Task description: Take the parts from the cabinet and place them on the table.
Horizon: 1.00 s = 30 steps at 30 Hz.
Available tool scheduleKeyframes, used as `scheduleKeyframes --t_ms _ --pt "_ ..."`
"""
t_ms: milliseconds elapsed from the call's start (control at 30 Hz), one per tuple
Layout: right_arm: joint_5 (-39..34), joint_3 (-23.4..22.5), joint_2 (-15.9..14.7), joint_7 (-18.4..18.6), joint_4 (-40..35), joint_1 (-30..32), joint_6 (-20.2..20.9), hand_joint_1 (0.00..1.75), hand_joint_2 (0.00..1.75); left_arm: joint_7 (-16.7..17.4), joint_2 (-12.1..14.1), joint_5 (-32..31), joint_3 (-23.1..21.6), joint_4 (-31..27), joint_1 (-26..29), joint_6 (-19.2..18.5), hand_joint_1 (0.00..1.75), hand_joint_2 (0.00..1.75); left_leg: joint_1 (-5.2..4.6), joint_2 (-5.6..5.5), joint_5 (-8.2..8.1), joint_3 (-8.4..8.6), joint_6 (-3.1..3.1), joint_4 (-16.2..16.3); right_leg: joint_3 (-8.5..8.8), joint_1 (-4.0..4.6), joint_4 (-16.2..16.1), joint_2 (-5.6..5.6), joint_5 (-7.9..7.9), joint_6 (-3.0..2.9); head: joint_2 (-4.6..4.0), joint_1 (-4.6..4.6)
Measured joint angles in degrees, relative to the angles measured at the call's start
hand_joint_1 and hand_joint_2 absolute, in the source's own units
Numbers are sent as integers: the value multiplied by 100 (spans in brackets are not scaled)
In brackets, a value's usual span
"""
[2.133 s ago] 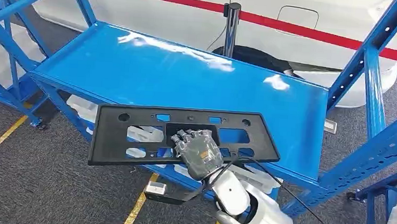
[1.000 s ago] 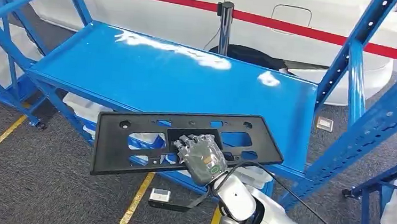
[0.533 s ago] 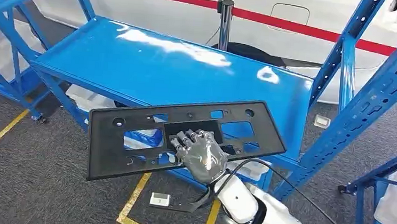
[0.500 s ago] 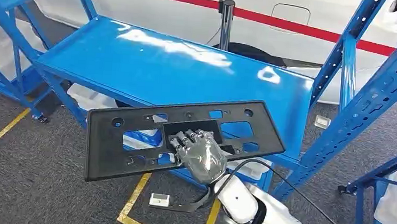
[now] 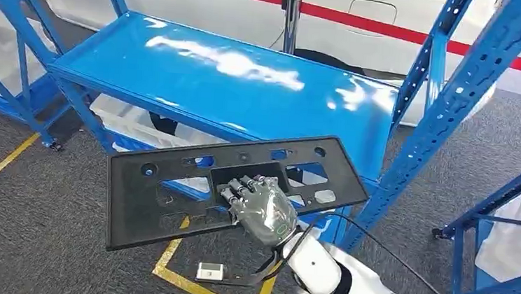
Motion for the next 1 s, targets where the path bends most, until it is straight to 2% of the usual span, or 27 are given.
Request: scheduleKeyframes --t_ms 67,100,133,167,200,233,267,300,333,367,400,467,500,533,567,633,667,700,733,767,800,833,867,900,933,1000 --pt "-6 0 4 -9 -6 -18 -2 175 175 9 -2 -2 -4 0 3 2 0 175 33 -4 -461 -157 -70 335 -129 -9 1 -6 114 -97 0 -4" --pt "-20 2 7 -11 -13 -20 -2 175 175 9 -2 -9 -4 0 -1 4 0 175 64 -4 -920 -324 -107 883 -227 -7 2 -6 190 -121 2 -4" --pt "-33 2 7 -24 -17 -19 -2 175 175 9 -2 -20 -4 0 -7 4 0 175 80 -3 -1212 -445 -137 1359 -304 -2 7 -6 253 -125 2 -4" --pt "-61 2 7 -26 -17 -17 -2 175 175 9 -2 -24 -4 0 -10 4 0 175 92 -3 -1330 -505 -149 1686 -368 -1 7 -6 298 -126 2 -4" --pt "-70 2 7 -28 -17 -15 -2 175 175 9 -2 -24 -4 0 -12 7 0 175 105 -2 -1298 -495 -160 1913 -455 -1 11 -6 359 -122 2 -4" --pt "-72 9 7 -31 -17 -16 -2 175 175 9 -2 -24 -4 0 -14 7 0 175 113 -3 -1097 -351 -157 1847 -545 -1 13 -5 429 -113 2 -4" --pt "-77 9 7 -31 -17 -16 -4 175 175 9 -2 -24 -4 0 -20 11 0 175 113 -3 -900 -144 -144 1601 -611 1 14 -3 483 -97 2 -4" --pt "-85 9 7 -31 -17 -17 -9 175 175 9 -2 -24 -5 0 -29 13 0 175 109 -4 -709 190 -110 1129 -675 5 14 1 542 -77 2 -4" --pt "-90 9 9 -31 -20 -19 -13 175 175 9 -2 -24 -7 0 -43 13 0 175 103 -8 -654 571 -61 581 -712 6 14 2 591 -61 2 -4" --pt "-98 2 13 -31 -30 -19 -17 175 175 9 2 -26 -5 0 -65 18 0 175 66 -16 -806 949 -9 22 -744 29 16 0 622 -33 2 -4" --pt "-109 -2 13 -31 -35 -29 -20 175 175 -4 2 -26 -4 0 -86 24 0 175 55 -17 -869 1049 7 -255 -755 24 11 -12 669 4 2 -2" --pt "-114 -2 13 -33 -35 -35 -35 175 175 -11 0 -20 -4 0 -84 35 0 175 8 -18 -838 939 50 -220 -761 -11 -22 -34 747 84 2 -2" --pt "-114 -2 13 -35 -35 -25 -37 175 175 -11 0 -11 -4 0 -68 35 0 175 18 -30 -785 927 108 -250 -757 -8 -39 -44 776 126 2 -4" --pt "-116 -2 2 -35 -35 -22 -44 175 175 -7 0 0 -4 0 -60 39 0 175 64 -26 -696 916 147 -283 -802 -30 33 -39 717 144 2 -2" --pt "-118 -2 0 -35 -37 -23 -46 175 175 -7 2 0 -4 0 -64 42 0 175 58 -53 -643 891 194 -281 -920 -23 275 -23 453 152 2 0" --pt "-118 -2 -2 -35 -35 -9 -46 175 175 -7 0 2 -4 2 -66 48 0 175 53 -72 -539 762 227 -273 -1297 -26 1300 -19 -178 184 2 0" --pt "-118 -2 -2 -35 -35 7 -46 175 175 -7 0 9 -4 2 -59 48 0 175 50 -91 -498 706 223 -265 -1445 -25 1754 -15 -375 199 2 0" --pt "-120 0 -2 -35 -35 30 -46 175 175 -7 0 15 -4 2 -42 42 0 175 49 -119 -460 656 213 -259 -1483 -27 1997 -14 -444 210 2 0" --pt "-120 2 -2 -35 -35 47 -46 175 175 -7 0 29 -4 2 -30 42 0 175 54 -152 -436 626 199 -254 -1363 -27 1896 -12 -380 212 2 0" --pt "-120 2 -2 -35 -35 50 -46 175 175 -7 0 37 -4 2 -22 42 0 175 59 -186 -419 603 182 -242 -1107 -28 1540 -7 -219 208 2 0" --pt "-120 2 -2 -35 -35 47 -48 175 175 -7 0 37 -4 2 -20 42 0 175 65 -234 -412 589 169 -218 -728 -33 965 18 11 199 2 0" --pt "-120 0 -2 -35 -35 40 -50 175 175 -7 0 39 -4 0 -25 42 0 175 69 -273 -416 571 158 -169 -340 -52 319 168 229 189 2 0" --pt "-120 0 -4 -35 -35 39 -50 175 175 -11 0 39 -4 2 -35 41 0 175 58 -295 -423 511 132 -134 -184 -77 34 470 142 162 2 -2" --pt "-120 0 9 -35 -37 45 -55 175 175 -11 -4 39 -4 2 -58 42 0 175 35 -345 -414 439 93 -60 -221 -78 6 422 172 138 2 -4" --pt "-120 0 7 -35 -37 45 -57 175 175 -13 -4 39 -4 2 -71 42 0 175 64 -377 -389 401 51 -65 -250 -57 32 373 176 129 2 -2" --pt "-120 0 7 -35 -37 44 -59 175 175 -13 -2 40 -4 2 -52 41 0 175 84 -483 -341 356 -28 -77 -272 -30 32 273 206 70 2 -2"
